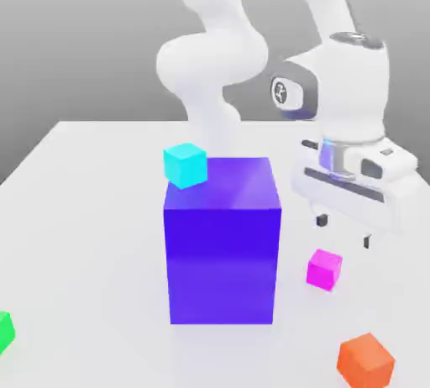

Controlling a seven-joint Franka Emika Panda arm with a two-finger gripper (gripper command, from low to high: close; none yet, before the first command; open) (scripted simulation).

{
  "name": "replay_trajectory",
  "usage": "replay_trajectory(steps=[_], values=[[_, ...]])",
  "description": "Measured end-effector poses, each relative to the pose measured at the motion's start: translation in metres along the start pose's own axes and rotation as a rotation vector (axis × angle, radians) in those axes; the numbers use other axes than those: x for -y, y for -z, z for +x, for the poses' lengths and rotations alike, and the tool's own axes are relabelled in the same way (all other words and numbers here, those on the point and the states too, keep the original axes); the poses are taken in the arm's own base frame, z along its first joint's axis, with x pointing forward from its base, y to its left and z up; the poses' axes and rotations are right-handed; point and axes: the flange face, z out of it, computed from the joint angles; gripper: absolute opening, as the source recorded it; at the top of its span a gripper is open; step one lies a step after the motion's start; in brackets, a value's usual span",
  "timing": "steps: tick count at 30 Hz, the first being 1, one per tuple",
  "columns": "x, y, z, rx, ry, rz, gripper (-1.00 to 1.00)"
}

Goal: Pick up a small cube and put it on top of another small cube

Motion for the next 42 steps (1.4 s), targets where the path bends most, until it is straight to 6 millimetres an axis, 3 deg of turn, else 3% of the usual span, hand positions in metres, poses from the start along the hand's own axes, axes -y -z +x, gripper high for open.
replay_trajectory(steps=[4, 10, 11, 18, 26, 29, 36, 39, 42], values=[[0.028, -0.033, 0.004, 0.024, 0.184, 0.048, 0.00], [0.031, -0.082, -0.001, 0.028, 0.192, 0.052, 0.00], [0.032, -0.090, -0.002, 0.028, 0.192, 0.052, -1.00], [0.032, -0.091, -0.002, 0.028, 0.192, 0.054, -1.00], [0.027, -0.033, 0.001, 0.027, 0.188, 0.052, -1.00], [0.002, -0.027, 0.018, 0.024, 0.155, 0.026, -1.00], [-0.105, -0.027, -0.004, 0.028, -0.170, -0.015, -1.00], [-0.153, -0.027, -0.034, 0.035, -0.336, -0.031, -1.00], [-0.200, -0.026, -0.106, 0.058, -0.578, -0.036, -1.00]])
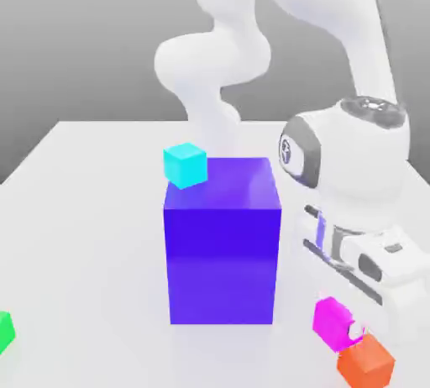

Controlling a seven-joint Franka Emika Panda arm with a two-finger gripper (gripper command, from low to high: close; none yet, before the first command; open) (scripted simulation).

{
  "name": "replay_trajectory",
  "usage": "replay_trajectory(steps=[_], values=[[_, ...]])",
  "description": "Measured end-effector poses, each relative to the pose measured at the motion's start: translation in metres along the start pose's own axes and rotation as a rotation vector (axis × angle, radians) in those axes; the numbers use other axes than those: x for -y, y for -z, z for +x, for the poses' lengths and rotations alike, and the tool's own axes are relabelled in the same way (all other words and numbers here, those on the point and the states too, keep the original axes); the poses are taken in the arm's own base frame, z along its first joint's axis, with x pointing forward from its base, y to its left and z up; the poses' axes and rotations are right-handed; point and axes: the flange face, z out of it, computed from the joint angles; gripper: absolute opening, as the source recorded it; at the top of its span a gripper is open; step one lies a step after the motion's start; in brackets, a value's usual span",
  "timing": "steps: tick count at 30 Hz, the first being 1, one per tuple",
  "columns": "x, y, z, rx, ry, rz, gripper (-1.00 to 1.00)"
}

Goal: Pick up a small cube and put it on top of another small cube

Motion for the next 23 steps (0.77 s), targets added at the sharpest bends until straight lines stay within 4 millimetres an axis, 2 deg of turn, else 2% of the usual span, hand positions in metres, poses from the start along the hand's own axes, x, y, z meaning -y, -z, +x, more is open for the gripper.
replay_trajectory(steps=[2, 5, 10, 13, 15, 16, 17, 19, 20, 23], values=[[-0.041, -0.001, -0.033, 0.018, -0.140, -0.001, -1.00], [-0.093, -0.001, -0.088, 0.042, -0.338, -0.002, -1.00], [-0.157, 0.005, -0.195, 0.077, -0.654, -0.008, -1.00], [-0.175, 0.014, -0.274, 0.085, -0.847, 0.004, -1.00], [-0.173, 0.023, -0.336, 0.075, -0.988, 0.028, -1.00], [-0.169, 0.022, -0.368, 0.067, -1.060, 0.042, -1.00], [-0.166, 0.014, -0.392, 0.060, -1.114, 0.052, -1.00], [-0.161, -0.013, -0.410, 0.054, -1.155, 0.059, -1.00], [-0.159, -0.024, -0.413, 0.053, -1.162, 0.061, 1.00], [-0.159, -0.024, -0.413, 0.053, -1.162, 0.061, 1.00]])
